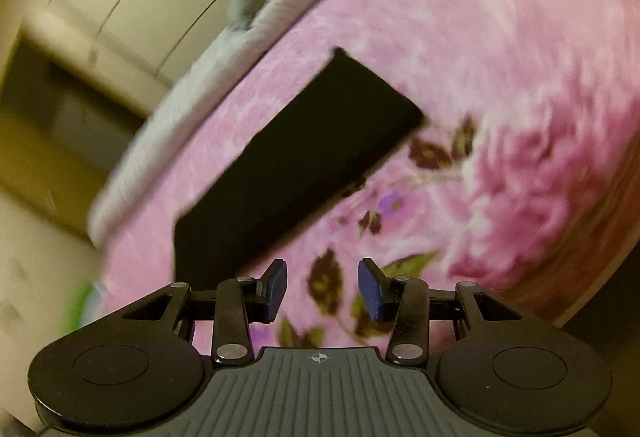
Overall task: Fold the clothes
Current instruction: 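Grasp the edge of the folded black garment with both grippers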
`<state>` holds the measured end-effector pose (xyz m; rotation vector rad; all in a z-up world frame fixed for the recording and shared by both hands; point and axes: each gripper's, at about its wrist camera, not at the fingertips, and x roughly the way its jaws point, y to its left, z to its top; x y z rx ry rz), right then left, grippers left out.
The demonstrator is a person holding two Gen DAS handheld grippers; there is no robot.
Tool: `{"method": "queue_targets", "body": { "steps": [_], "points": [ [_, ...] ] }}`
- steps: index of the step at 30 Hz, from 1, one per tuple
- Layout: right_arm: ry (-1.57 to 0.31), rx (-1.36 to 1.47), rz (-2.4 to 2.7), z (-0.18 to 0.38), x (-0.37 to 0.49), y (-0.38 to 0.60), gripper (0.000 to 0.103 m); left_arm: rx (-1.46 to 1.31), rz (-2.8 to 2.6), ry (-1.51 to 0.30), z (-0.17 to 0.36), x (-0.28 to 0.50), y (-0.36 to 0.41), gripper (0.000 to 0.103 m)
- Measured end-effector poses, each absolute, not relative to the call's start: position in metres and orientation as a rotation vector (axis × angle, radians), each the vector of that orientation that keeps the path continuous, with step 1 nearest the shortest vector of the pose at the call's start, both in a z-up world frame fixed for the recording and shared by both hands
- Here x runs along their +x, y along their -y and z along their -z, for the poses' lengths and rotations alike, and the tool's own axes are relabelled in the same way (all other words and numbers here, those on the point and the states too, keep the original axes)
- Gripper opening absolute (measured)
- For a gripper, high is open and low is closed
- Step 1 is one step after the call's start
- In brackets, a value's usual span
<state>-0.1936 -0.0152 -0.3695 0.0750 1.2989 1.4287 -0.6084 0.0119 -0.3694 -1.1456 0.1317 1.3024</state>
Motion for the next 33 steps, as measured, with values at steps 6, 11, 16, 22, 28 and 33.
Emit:
{"method": "queue_targets", "body": {
  "steps": [6,11,16,22,28,33],
  "points": [
    [-1.442,0.280,-1.285,0.414,-0.156,-0.035,0.043,-1.280,-1.324,-0.010,0.408,-0.595,-0.082,0.045],
    [-1.501,0.411,-1.169,0.443,-0.132,-0.071,0.043,-1.372,-1.388,0.011,0.441,-0.593,-0.131,0.043],
    [-1.458,0.425,-1.163,0.449,-0.124,-0.105,0.036,-1.340,-1.407,0.009,0.447,-0.592,-0.150,0.027],
    [-1.387,0.384,-1.198,0.442,-0.128,-0.107,0.007,-1.242,-1.418,-0.005,0.435,-0.592,-0.136,0.008],
    [-1.345,0.330,-1.272,0.413,-0.125,-0.081,0.007,-1.157,-1.408,-0.052,0.410,-0.591,-0.100,0.008],
    [-1.348,0.288,-1.293,0.403,-0.110,-0.034,0.007,-1.170,-1.380,-0.134,0.410,-0.589,-0.062,0.008]
  ]
}}
